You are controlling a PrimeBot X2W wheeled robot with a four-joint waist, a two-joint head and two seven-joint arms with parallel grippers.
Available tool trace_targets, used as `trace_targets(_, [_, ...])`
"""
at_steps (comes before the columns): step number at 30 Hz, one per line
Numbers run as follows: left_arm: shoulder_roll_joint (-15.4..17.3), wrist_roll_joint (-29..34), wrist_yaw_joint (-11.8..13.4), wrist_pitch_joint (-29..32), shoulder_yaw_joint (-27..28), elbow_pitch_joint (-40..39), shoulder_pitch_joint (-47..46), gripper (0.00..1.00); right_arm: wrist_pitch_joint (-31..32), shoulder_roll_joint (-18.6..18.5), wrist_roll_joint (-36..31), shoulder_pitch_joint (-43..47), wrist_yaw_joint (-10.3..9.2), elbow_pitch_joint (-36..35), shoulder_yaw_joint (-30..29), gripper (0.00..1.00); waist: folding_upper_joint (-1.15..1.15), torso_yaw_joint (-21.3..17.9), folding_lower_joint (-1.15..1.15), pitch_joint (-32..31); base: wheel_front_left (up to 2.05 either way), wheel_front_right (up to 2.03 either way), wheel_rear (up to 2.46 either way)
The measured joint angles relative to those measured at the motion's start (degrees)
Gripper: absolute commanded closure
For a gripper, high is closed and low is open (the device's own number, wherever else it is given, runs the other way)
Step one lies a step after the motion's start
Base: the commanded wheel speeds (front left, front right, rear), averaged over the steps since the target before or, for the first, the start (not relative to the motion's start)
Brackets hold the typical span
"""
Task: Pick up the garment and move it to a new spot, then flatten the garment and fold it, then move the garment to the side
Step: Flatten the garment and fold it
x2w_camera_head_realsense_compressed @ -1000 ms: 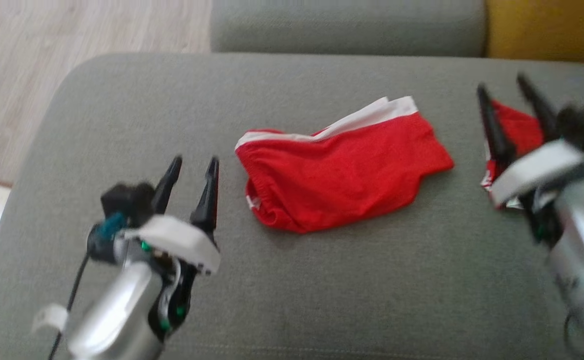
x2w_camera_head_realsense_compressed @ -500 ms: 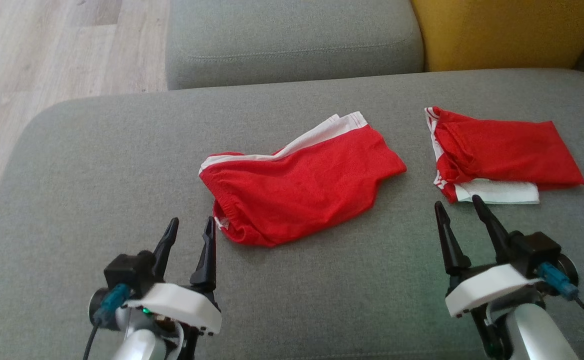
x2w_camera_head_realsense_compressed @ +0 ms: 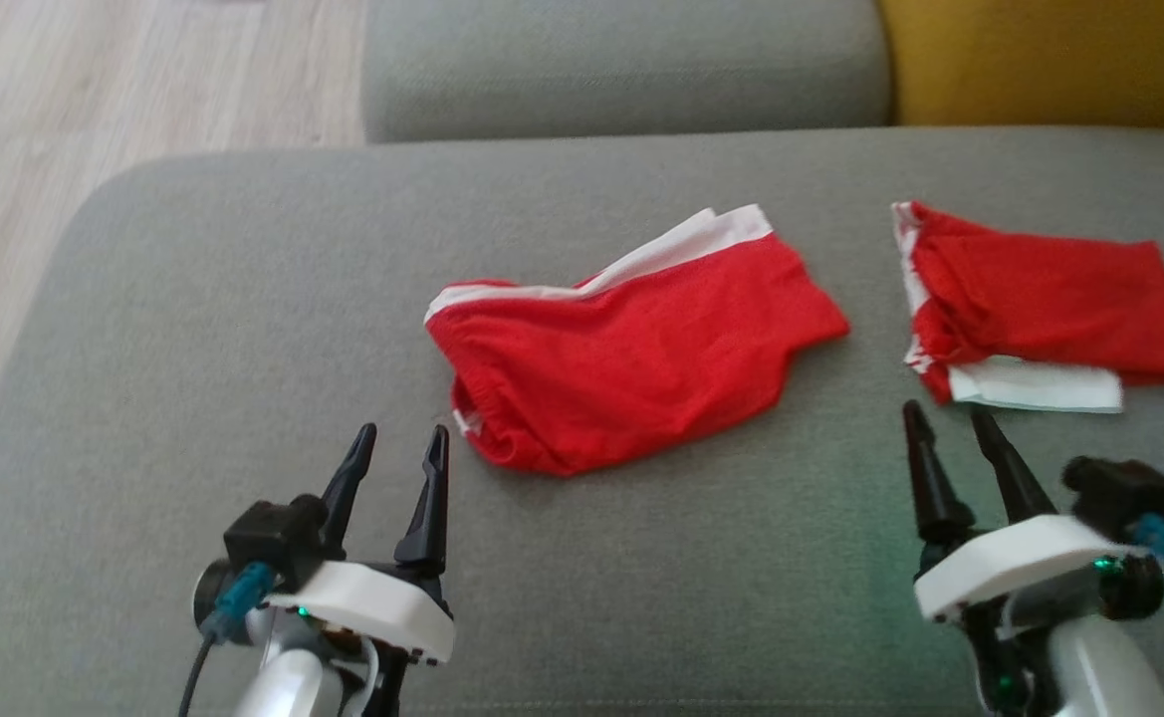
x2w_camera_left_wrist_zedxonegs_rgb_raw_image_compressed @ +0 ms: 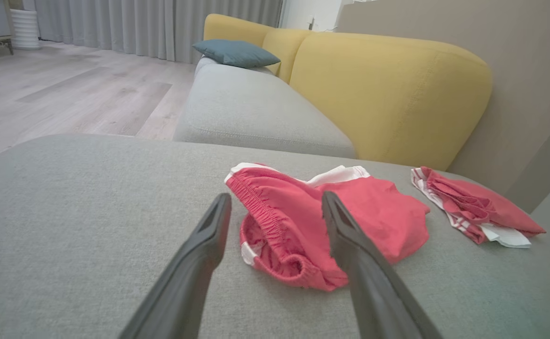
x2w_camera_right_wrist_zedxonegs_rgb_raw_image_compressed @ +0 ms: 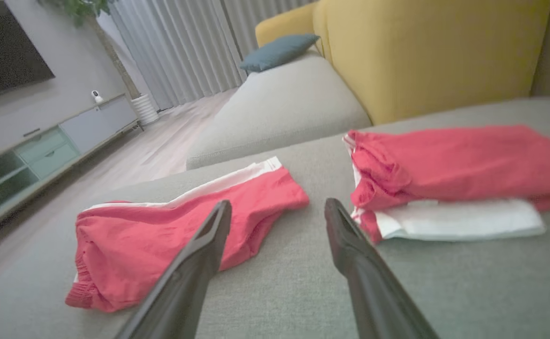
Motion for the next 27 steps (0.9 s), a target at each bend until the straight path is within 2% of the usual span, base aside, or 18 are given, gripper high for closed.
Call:
trace_targets(5, [-0.55, 1.21, -1.24, 0.0, 0.34, 1.33, -0.25, 0.0, 5.5, 0.34, 15.91, -2.28, 0.0, 3.05, -1.64, 0.0, 0.0, 2.9, 0.0, 2.61, 0.0, 0.0, 0.0])
trace_targets(6, [-0.55, 1.21, -1.24, 0.0, 0.34, 1.33, -0.25, 0.0, 5.5, 0.34, 15.91, -2.28, 0.0, 3.05, -1.64, 0.0, 0.0, 2.9, 0.0, 2.61, 0.0, 0.0, 0.0])
trace_targets(13, [-1.54, 2.23, -2.32, 0.0, 0.05, 2.48, -3.16, 0.0, 10.23, 0.33, 26.84, -11.35, 0.0, 12.21, -5.53, 0.0, 0.0, 7.67, 0.0, 6.22, 0.0, 0.0, 0.0])
trace_targets(20, [-1.79, 2.69, -2.63, 0.0, -0.07, 2.87, -5.25, 0.0, 13.17, 0.31, 28.48, -20.51, 0.0, 24.73, -10.95, 0.0, 0.0, 12.41, 0.0, 9.15, 0.0, 0.0, 0.0])
trace_targets(27, [-2.01, 2.32, -2.59, 0.0, -0.31, 2.35, -6.43, 0.0, 13.92, -0.77, 22.54, -30.41, -0.01, 36.38, -18.6, 0.0, 0.0, 16.18, 0.0, 11.08, 0.0, 0.0, 0.0])
